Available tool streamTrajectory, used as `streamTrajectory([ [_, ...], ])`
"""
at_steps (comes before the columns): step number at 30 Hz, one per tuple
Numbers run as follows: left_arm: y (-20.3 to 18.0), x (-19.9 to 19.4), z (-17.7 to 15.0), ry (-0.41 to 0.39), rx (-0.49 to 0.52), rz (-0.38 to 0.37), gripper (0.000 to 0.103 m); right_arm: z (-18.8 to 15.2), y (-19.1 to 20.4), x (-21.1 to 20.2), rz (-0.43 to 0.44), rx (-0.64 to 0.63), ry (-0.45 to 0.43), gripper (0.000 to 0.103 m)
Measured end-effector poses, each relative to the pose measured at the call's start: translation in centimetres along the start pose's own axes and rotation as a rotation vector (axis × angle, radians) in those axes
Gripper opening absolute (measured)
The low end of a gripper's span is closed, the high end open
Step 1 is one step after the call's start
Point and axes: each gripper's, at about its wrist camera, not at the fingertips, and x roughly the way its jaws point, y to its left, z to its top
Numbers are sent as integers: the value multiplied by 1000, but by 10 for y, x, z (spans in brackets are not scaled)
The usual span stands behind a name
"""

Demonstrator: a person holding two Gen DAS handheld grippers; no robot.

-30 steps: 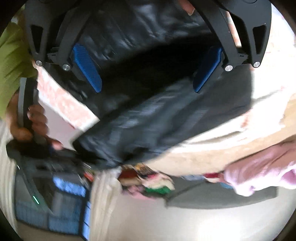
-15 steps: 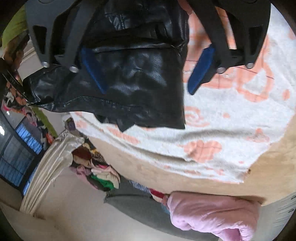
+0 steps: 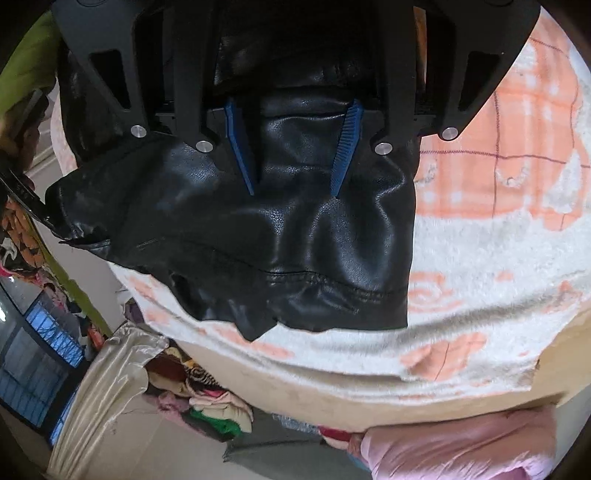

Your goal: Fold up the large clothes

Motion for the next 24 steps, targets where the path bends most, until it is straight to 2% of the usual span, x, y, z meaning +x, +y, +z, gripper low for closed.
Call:
streamTrajectory([
  [6,-8,6,-3,21,60,53,34,-10,-2,13,-20,6,42,10],
  [8,-11,7,-4,22,76,69,34,-12,-4,14,-22,17,51,16],
  [10,-11,8,-4,23,85,79,34,-14,-8,13,-36,37,63,63],
  [11,-11,7,-4,22,85,80,34,-16,-12,8,-48,57,53,65],
  [15,-11,8,-4,24,82,78,34,-14,-24,-9,-88,128,-2,64],
  [17,-11,8,-4,24,85,81,34,-9,-21,-13,-62,138,-27,56],
  [18,-11,8,-4,24,86,83,34,-5,-13,-11,-44,117,-28,45],
  [19,-11,7,-4,25,88,85,34,-2,-3,-8,-38,84,-24,39],
  [24,-13,7,-6,27,103,100,34,5,42,26,-18,-64,10,39],
])
